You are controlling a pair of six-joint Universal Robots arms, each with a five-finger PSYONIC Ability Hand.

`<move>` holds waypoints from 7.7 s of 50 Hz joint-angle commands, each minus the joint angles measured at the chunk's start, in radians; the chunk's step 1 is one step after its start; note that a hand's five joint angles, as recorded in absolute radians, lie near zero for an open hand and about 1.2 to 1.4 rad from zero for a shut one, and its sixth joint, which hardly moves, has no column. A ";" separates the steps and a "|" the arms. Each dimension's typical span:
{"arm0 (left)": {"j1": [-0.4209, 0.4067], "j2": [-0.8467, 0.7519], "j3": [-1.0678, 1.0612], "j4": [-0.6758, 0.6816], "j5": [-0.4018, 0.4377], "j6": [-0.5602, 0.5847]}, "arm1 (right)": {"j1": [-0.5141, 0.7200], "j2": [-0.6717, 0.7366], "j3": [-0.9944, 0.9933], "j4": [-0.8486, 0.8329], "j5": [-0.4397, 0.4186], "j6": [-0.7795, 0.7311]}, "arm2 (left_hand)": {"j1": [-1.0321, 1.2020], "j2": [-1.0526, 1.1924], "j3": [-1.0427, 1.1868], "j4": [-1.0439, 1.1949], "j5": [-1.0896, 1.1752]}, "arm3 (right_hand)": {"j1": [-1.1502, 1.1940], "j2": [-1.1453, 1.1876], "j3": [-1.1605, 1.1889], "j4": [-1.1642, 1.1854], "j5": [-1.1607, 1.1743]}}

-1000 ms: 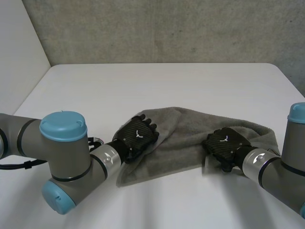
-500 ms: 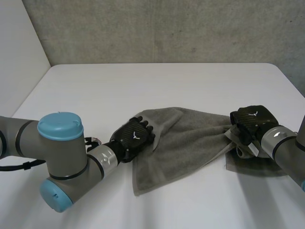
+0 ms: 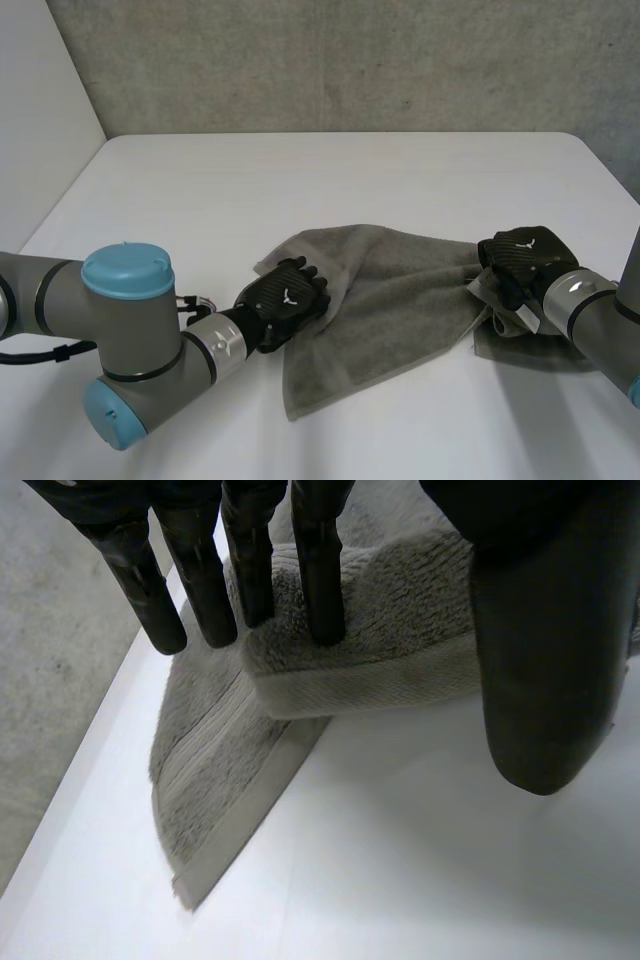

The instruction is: Fold the towel.

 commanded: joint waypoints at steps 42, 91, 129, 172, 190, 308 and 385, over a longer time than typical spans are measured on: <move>-0.105 0.243 -0.194 -0.102 -0.007 -0.302 | 0.000 0.024 0.003 0.001 -0.002 -0.017 | 0.013 0.031 0.027 0.029 0.061 | 0.072 0.097 0.070 0.060 0.072; -0.129 0.130 -0.178 0.001 -0.084 -0.312 | 0.000 0.046 0.009 -0.002 0.002 -0.044 | 0.898 0.917 0.913 0.915 0.946 | 0.072 0.097 0.070 0.060 0.072; 0.178 0.107 0.542 -0.068 -0.116 -0.841 | 0.035 0.118 -0.828 0.121 -0.149 -0.001 | 0.999 1.017 1.013 1.015 1.047 | 0.072 0.097 0.070 0.060 0.072; 0.029 0.186 0.073 0.057 -0.035 -1.018 | 0.247 -0.227 -0.224 0.081 -0.121 0.196 | 0.113 0.131 0.127 0.129 0.161 | 0.072 0.097 0.070 0.060 0.072; -0.058 0.058 0.159 0.146 -0.185 -1.300 | 0.271 -0.522 -0.175 0.083 -0.115 0.293 | 0.125 0.143 0.139 0.141 0.172 | 0.072 0.097 0.070 0.060 0.072; 0.121 0.211 0.233 -0.048 0.063 -1.184 | 0.084 -0.073 -0.178 0.012 -0.011 -0.014 | 0.066 0.084 0.080 0.082 0.114 | -1.149 -1.125 -1.152 -1.162 -1.149; -0.158 -0.003 0.132 0.070 -0.140 -0.338 | 0.132 0.081 -0.067 -0.183 -0.008 -0.011 | 0.929 0.947 0.943 0.945 0.977 | -1.086 -1.062 -1.089 -1.099 -1.086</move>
